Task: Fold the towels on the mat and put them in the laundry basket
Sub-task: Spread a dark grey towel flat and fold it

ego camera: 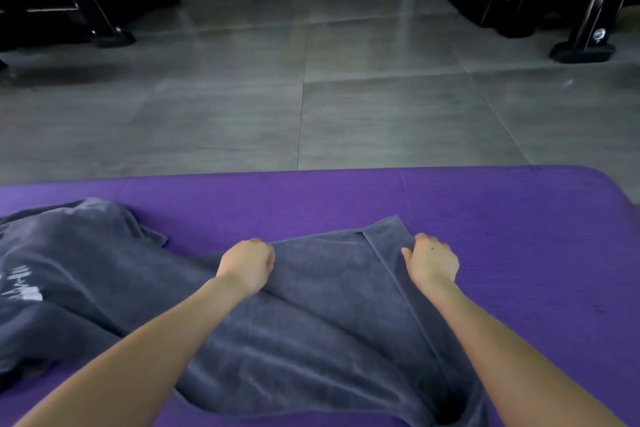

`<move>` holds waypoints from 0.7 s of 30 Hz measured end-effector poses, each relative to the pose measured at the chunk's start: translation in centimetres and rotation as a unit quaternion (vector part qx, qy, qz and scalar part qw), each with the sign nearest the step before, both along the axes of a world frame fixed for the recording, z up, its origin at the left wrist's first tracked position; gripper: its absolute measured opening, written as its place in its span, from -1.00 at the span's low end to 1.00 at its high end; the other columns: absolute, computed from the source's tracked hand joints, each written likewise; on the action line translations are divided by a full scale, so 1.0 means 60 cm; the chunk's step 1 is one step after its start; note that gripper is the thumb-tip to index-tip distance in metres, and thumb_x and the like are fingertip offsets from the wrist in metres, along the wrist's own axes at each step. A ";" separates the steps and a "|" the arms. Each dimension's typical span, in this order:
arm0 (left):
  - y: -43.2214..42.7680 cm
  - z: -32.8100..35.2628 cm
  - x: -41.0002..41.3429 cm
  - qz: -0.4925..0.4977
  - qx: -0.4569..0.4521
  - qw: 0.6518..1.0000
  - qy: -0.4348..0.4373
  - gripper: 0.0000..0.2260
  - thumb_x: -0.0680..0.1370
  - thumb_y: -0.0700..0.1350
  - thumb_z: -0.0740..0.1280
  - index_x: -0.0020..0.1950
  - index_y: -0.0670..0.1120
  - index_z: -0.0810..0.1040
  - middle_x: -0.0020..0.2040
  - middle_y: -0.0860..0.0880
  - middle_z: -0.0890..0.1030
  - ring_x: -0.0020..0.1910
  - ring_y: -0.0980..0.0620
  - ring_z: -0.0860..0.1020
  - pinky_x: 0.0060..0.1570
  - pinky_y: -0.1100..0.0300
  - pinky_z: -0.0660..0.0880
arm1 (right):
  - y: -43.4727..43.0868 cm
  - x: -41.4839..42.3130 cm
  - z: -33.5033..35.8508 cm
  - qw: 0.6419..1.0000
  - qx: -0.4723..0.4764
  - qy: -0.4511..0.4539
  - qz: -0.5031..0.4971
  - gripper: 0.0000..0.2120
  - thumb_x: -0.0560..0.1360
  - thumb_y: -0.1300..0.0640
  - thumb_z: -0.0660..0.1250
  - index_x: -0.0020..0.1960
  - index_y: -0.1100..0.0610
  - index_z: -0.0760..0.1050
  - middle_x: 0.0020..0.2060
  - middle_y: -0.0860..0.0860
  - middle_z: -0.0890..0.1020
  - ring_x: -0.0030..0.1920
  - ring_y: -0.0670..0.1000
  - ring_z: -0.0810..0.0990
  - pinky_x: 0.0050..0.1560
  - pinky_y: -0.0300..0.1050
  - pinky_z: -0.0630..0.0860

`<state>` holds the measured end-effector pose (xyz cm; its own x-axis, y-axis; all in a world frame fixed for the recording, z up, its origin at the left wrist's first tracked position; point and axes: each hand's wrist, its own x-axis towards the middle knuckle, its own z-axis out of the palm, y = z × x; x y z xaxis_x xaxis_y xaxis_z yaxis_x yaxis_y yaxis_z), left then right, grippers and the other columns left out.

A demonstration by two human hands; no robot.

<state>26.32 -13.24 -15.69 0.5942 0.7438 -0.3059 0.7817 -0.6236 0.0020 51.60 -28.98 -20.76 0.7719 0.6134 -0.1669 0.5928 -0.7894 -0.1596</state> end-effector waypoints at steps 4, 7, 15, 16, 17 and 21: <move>0.006 -0.024 0.026 0.000 0.019 1.000 -0.012 -0.79 0.57 -0.15 0.17 0.07 -0.12 0.59 0.07 -0.10 0.53 0.09 -0.12 0.50 -0.05 0.11 0.47 | 0.019 0.016 -0.027 0.998 -0.041 0.020 -0.033 -0.58 0.54 -0.09 0.27 0.23 0.19 0.39 0.19 0.11 0.50 0.20 0.15 0.47 0.04 -0.01 0.45; 0.014 -0.040 0.039 -0.013 0.009 1.000 -0.019 -0.79 0.57 -0.14 0.18 0.08 -0.12 0.58 0.08 -0.11 0.52 0.10 -0.13 0.48 -0.02 0.10 0.47 | 0.024 0.010 -0.048 0.999 -0.026 0.037 -0.025 -0.66 0.55 -0.02 0.26 0.21 0.19 0.42 0.16 0.11 0.53 0.17 0.14 0.51 0.03 -0.04 0.44; 0.051 -0.101 0.065 -0.011 0.010 0.999 0.047 -0.65 0.57 -0.07 0.26 0.33 -0.10 0.36 0.25 -0.11 0.42 0.24 -0.13 0.37 0.06 0.06 0.45 | -0.034 0.004 -0.037 0.997 -0.033 -0.065 -0.017 -0.80 0.55 0.03 0.25 0.02 0.17 0.50 -0.04 0.05 0.61 0.01 0.09 0.56 -0.13 -0.10 0.36; 0.051 -0.109 0.066 -0.017 0.010 0.998 0.056 -0.65 0.57 -0.06 0.27 0.34 -0.09 0.36 0.25 -0.10 0.43 0.24 -0.12 0.37 0.06 0.07 0.45 | -0.047 0.002 -0.034 0.996 -0.038 -0.074 -0.022 -0.80 0.55 0.03 0.25 0.02 0.17 0.50 -0.05 0.05 0.61 0.00 0.09 0.56 -0.13 -0.10 0.36; 0.050 -0.116 0.067 -0.029 0.014 0.998 0.059 -0.67 0.57 -0.06 0.27 0.32 -0.09 0.39 0.23 -0.09 0.45 0.23 -0.12 0.38 0.06 0.07 0.45 | -0.058 0.001 -0.032 0.995 -0.044 -0.080 -0.026 -0.80 0.55 0.02 0.24 0.00 0.16 0.50 -0.07 0.05 0.62 -0.03 0.09 0.57 -0.15 -0.11 0.35; 0.052 -0.122 0.076 -0.091 0.028 0.995 0.025 -0.78 0.58 -0.09 0.23 0.19 -0.10 0.51 0.12 -0.07 0.53 0.15 -0.10 0.46 -0.02 0.10 0.46 | -0.093 -0.009 -0.018 0.992 -0.059 -0.086 -0.069 -0.82 0.57 0.03 0.20 -0.12 0.12 0.38 -0.15 0.06 0.64 -0.12 0.10 0.60 -0.23 -0.14 0.29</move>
<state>30.87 -10.09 -22.99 0.7062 0.6416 -0.2995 0.6538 -0.7533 -0.0720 51.08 -34.55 -21.82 0.8710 0.4829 -0.0904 0.4873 -0.8726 0.0335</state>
